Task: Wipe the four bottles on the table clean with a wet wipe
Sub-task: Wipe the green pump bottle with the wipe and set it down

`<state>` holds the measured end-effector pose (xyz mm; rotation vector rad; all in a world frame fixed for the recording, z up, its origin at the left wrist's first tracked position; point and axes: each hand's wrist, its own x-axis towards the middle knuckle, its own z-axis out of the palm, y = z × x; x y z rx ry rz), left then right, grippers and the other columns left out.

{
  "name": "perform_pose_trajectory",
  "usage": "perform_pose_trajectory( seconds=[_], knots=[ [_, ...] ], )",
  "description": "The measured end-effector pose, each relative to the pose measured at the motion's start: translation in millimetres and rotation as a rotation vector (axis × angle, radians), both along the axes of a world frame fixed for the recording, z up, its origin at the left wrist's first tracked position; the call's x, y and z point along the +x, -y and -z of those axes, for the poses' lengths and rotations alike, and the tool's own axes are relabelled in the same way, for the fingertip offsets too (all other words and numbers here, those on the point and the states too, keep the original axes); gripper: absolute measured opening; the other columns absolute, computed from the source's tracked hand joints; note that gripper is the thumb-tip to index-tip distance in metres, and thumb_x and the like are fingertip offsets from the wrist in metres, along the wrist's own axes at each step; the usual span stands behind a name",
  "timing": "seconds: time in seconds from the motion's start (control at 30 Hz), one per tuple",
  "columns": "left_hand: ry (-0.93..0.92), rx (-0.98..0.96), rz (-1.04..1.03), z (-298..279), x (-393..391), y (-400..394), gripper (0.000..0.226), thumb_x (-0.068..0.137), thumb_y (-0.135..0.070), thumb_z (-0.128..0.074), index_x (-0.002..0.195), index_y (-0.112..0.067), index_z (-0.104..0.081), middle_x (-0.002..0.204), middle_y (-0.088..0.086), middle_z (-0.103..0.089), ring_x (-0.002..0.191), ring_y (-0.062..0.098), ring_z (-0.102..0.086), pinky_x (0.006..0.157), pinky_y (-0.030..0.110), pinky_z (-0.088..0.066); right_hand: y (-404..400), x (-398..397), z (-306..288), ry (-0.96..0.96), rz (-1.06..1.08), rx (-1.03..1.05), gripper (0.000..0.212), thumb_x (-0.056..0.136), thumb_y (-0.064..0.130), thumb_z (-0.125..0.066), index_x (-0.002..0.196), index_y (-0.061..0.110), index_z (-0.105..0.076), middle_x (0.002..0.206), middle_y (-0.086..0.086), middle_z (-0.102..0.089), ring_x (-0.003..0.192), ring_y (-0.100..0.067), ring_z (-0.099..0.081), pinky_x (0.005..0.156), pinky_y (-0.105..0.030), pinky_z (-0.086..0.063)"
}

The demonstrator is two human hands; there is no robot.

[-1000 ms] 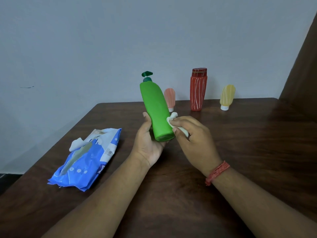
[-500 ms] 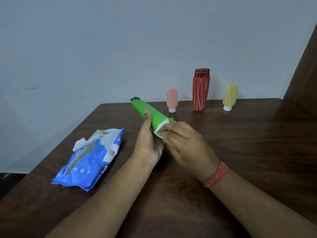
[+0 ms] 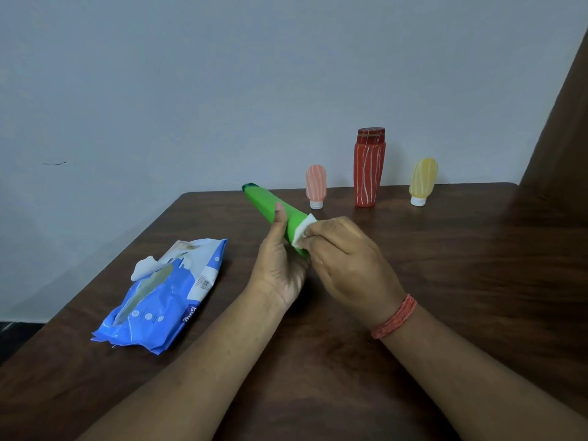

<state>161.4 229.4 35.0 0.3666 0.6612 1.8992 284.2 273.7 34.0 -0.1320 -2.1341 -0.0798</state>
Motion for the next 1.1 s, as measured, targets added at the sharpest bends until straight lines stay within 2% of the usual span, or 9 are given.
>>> perform_pose_trajectory(
  seconds=[0.13, 0.3, 0.43, 0.57, 0.67, 0.73, 0.83, 1.0, 1.1],
  knots=[
    [-0.027, 0.009, -0.115, -4, -3, -4, 0.057, 0.087, -0.044, -0.066, 0.123, -0.001, -0.056, 0.101, 0.018, -0.070, 0.091, 0.029, -0.072, 0.078, 0.043, -0.062, -15, 4, 3, -0.017, 0.101, -0.077, 0.015, 0.082, -0.007, -0.069, 0.094, 0.002, -0.070, 0.096, -0.009, -0.065, 0.088, -0.025, -0.059, 0.081, -0.035, -0.050],
    [-0.004, 0.009, -0.117, -5, -5, 2, 0.057, 0.081, -0.046, -0.068, 0.119, -0.004, -0.060, 0.091, 0.017, -0.073, 0.087, 0.029, -0.073, 0.082, 0.045, -0.060, -5, 0, 7, 0.084, 0.028, -0.035, 0.014, 0.086, -0.003, -0.062, 0.097, 0.002, -0.070, 0.097, -0.011, -0.065, 0.084, -0.027, -0.058, 0.077, -0.037, -0.052],
    [-0.061, 0.066, -0.054, -3, -3, 0, 0.061, 0.080, -0.045, -0.068, 0.124, -0.003, -0.056, 0.094, 0.016, -0.072, 0.087, 0.026, -0.073, 0.080, 0.041, -0.063, -6, 4, -1, -0.051, 0.042, -0.037, 0.010, 0.089, -0.002, -0.063, 0.095, 0.002, -0.071, 0.098, -0.011, -0.066, 0.089, -0.027, -0.060, 0.083, -0.035, -0.050],
    [-0.127, 0.034, -0.110, 1, -13, -3, 0.064, 0.079, -0.042, -0.074, 0.129, -0.008, -0.054, 0.105, 0.015, -0.067, 0.094, 0.029, -0.072, 0.083, 0.045, -0.060, -12, 7, 3, -0.061, 0.109, -0.177, 0.013, 0.082, -0.004, -0.070, 0.090, 0.006, -0.069, 0.093, -0.005, -0.062, 0.085, -0.020, -0.058, 0.077, -0.029, -0.049],
    [-0.367, -0.043, -0.193, 7, -27, -3, 0.091, 0.062, -0.039, -0.093, 0.137, -0.014, -0.047, 0.117, 0.008, -0.065, 0.108, 0.034, -0.069, 0.090, 0.049, -0.058, -23, 8, 10, -0.042, 0.084, -0.345, 0.014, 0.080, -0.002, -0.070, 0.085, 0.010, -0.068, 0.093, 0.002, -0.061, 0.086, -0.010, -0.057, 0.076, -0.020, -0.047],
    [-0.683, -0.177, -0.261, 10, -32, -3, 0.096, 0.063, -0.034, -0.094, 0.140, -0.025, -0.038, 0.125, -0.002, -0.061, 0.117, 0.022, -0.065, 0.097, 0.045, -0.055, -30, 9, 12, -0.087, 0.063, -0.449, 0.016, 0.079, -0.005, -0.071, 0.083, 0.011, -0.069, 0.093, 0.006, -0.062, 0.087, -0.001, -0.057, 0.078, -0.006, -0.040],
    [-1.182, -0.373, -0.390, 18, -32, -5, 0.100, 0.070, -0.032, -0.092, 0.145, -0.029, -0.026, 0.130, -0.005, -0.052, 0.114, 0.006, -0.057, 0.099, 0.031, -0.050, -35, 8, 16, -0.098, 0.070, -0.505, 0.018, 0.078, -0.007, -0.072, 0.080, 0.011, -0.069, 0.091, 0.008, -0.061, 0.087, 0.001, -0.058, 0.077, -0.002, -0.037],
    [-1.361, -0.499, -0.592, 26, -34, -16, 0.116, 0.063, -0.036, -0.095, 0.152, -0.011, -0.024, 0.145, 0.005, -0.036, 0.131, 0.017, -0.044, 0.112, 0.033, -0.039, -37, 8, 20, -0.082, 0.075, -0.519, 0.020, 0.077, -0.008, -0.071, 0.079, 0.011, -0.069, 0.090, 0.012, -0.058, 0.087, 0.011, -0.056, 0.075, -0.001, -0.037],
    [-1.396, -0.541, -0.702, 28, -37, -17, 0.115, 0.063, -0.035, -0.095, 0.151, -0.007, -0.026, 0.144, 0.007, -0.034, 0.130, 0.018, -0.044, 0.106, 0.023, -0.035, -40, 8, 21, -0.084, 0.081, -0.530, 0.019, 0.077, -0.009, -0.071, 0.078, 0.011, -0.069, 0.089, 0.010, -0.060, 0.087, 0.011, -0.057, 0.074, -0.001, -0.038]
  ],
)
